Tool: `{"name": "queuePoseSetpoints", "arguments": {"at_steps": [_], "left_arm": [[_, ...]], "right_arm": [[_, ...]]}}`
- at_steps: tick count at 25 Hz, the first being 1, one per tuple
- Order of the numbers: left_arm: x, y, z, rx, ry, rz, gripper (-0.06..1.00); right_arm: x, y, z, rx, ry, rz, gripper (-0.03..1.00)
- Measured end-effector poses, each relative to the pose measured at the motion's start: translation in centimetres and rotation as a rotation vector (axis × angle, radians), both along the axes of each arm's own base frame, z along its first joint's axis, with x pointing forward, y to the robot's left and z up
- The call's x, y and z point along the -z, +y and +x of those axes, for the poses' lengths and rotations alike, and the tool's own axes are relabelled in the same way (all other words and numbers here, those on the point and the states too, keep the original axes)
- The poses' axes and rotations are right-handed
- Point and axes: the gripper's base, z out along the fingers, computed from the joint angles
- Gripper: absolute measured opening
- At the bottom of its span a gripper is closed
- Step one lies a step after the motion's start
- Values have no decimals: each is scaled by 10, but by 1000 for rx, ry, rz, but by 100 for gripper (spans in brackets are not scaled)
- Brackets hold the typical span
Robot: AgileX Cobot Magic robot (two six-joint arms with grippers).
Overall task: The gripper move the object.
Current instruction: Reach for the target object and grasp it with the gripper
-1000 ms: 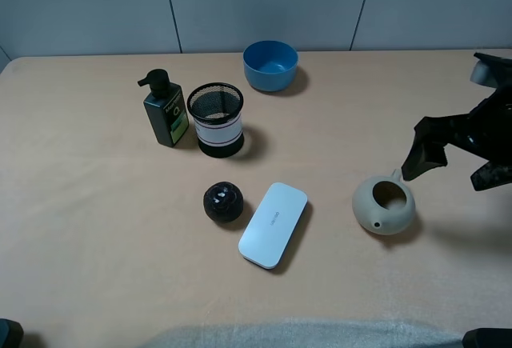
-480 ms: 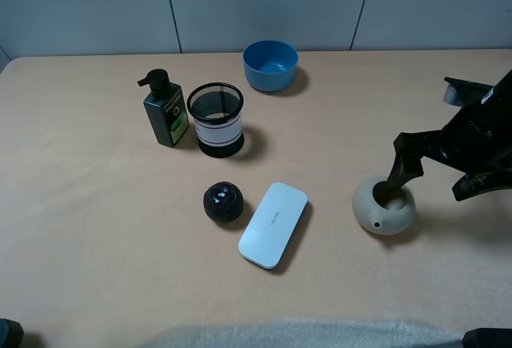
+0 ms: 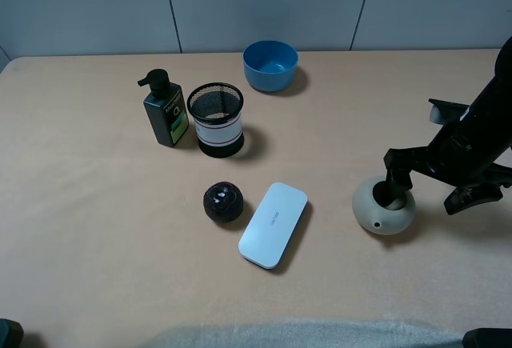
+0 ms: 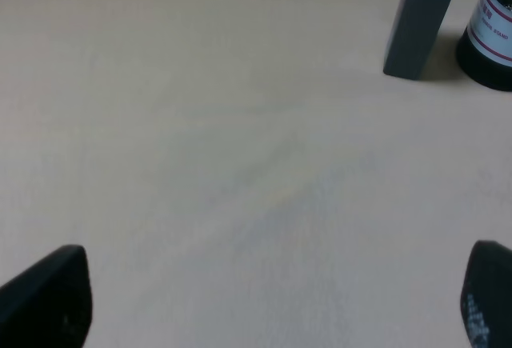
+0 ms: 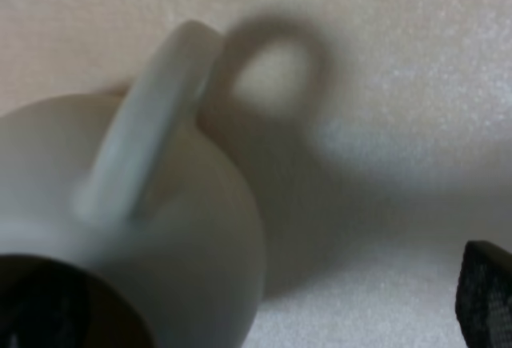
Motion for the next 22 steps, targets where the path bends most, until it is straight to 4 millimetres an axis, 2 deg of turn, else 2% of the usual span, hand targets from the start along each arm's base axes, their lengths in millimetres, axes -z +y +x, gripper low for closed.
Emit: {"name": "queuePoseSetpoints", "arguments": {"at_steps": [14, 22], "left_arm": [[0, 0, 0, 0, 0, 0, 93], [0, 0, 0, 0, 0, 0, 93]], "right_arm": [[22, 2, 2, 52, 62, 11, 69], [26, 3, 3, 67, 72, 16, 68]]}}
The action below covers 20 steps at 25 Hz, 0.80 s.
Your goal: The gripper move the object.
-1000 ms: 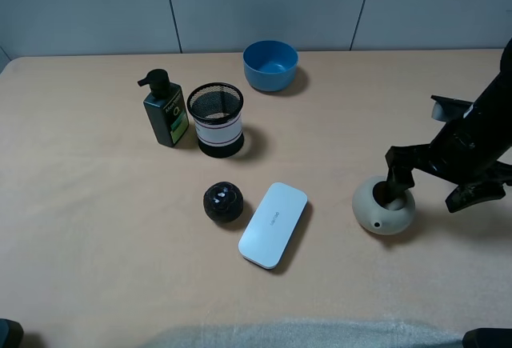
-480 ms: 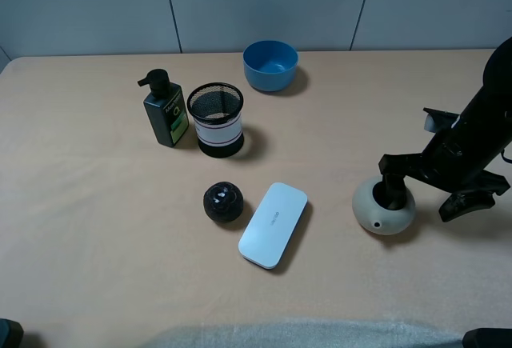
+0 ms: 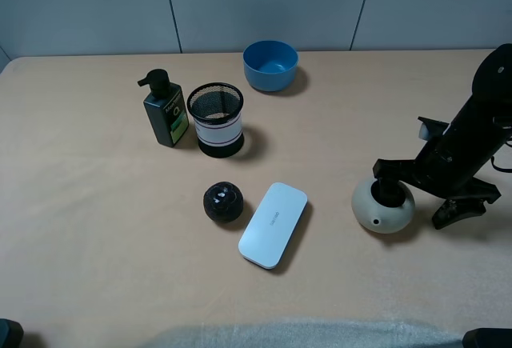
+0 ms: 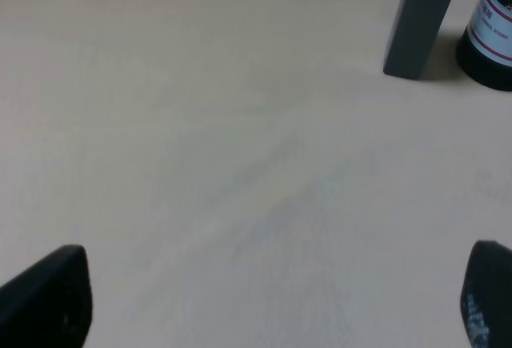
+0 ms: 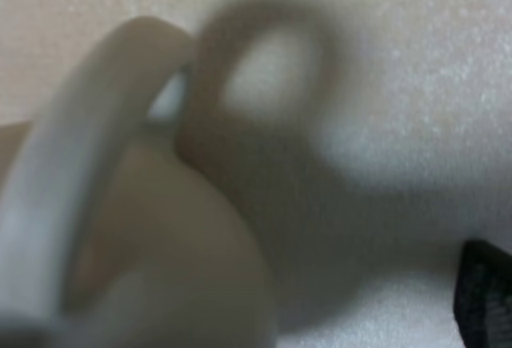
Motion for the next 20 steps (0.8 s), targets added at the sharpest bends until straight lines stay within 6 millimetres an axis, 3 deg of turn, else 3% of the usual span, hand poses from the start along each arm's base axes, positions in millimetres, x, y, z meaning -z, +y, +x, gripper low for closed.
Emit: {"name": "queuePoseSetpoints", "arguments": {"at_steps": [20], "left_arm": [[0, 0, 0, 0, 0, 0, 93]], "right_arm": [[0, 2, 0, 27, 0, 16, 7]]}}
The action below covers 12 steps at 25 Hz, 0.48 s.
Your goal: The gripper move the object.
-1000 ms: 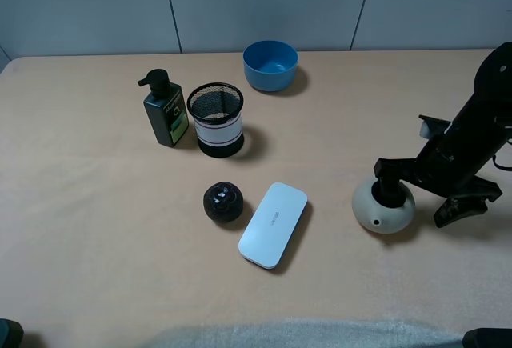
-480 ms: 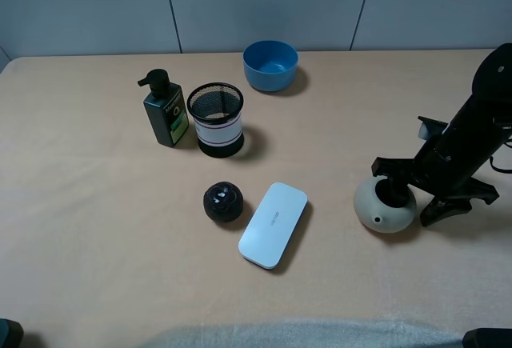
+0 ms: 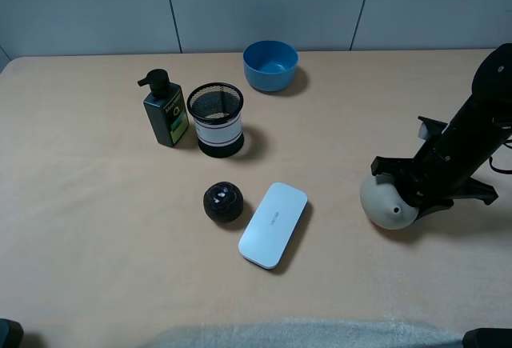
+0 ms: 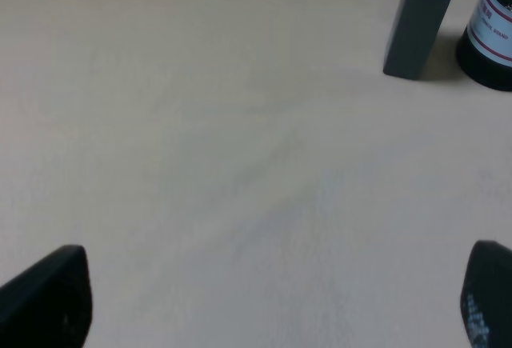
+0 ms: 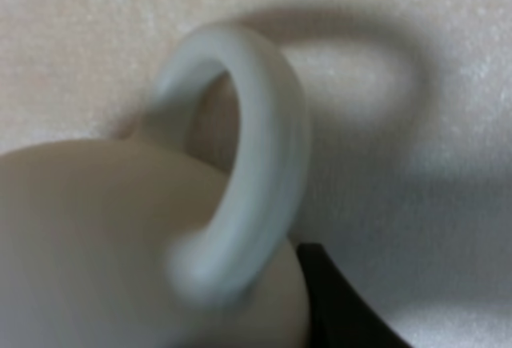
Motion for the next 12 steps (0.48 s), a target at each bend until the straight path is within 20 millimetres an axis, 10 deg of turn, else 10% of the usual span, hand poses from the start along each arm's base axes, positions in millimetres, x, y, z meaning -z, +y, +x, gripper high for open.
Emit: {"name": "queuePoseSetpoints", "arguments": {"at_steps": [12], "left_arm": [[0, 0, 0, 0, 0, 0, 93]], "right_arm": [[0, 0, 0, 9, 2, -1, 4]]}}
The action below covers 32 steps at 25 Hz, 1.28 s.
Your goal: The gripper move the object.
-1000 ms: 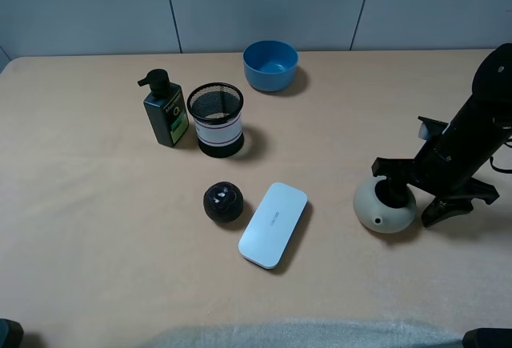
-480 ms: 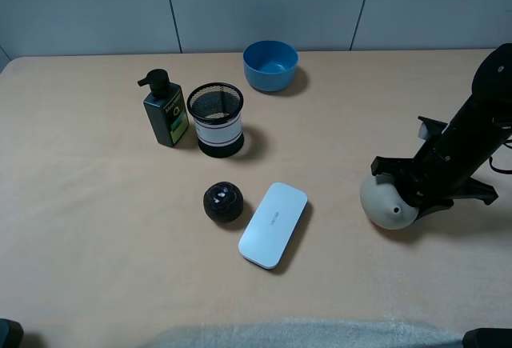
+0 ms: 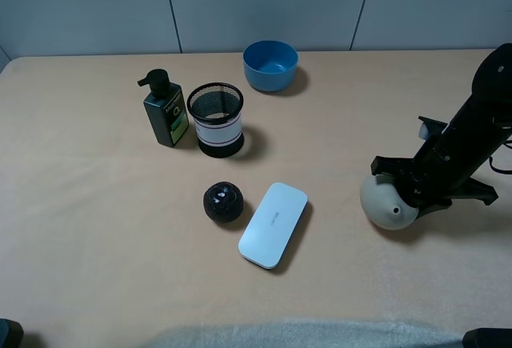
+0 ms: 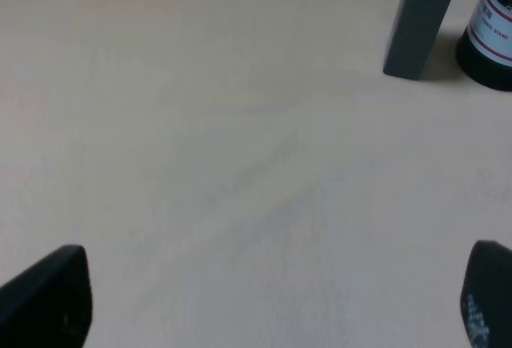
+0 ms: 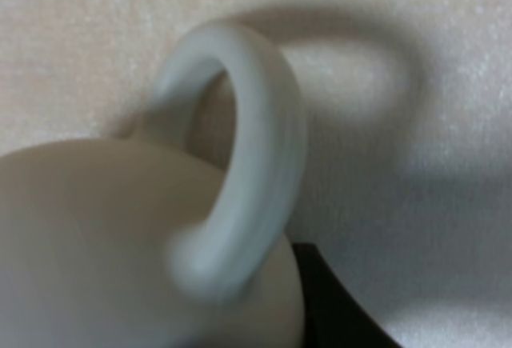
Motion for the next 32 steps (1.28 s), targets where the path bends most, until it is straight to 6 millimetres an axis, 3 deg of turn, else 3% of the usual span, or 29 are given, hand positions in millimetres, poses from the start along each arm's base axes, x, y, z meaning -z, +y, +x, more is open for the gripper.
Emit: {"name": "queuePoseSetpoints", "arguments": {"at_steps": [11, 19, 32], "left_arm": [[0, 0, 0, 0, 0, 0, 93], [0, 0, 0, 0, 0, 0, 93], [0, 0, 0, 0, 0, 0, 93]], "right_arm": [[-9, 1, -3, -6, 7, 11, 4], [-45, 1, -1, -20, -59, 23, 4], [-97, 4, 35, -90, -162, 17, 4]]}}
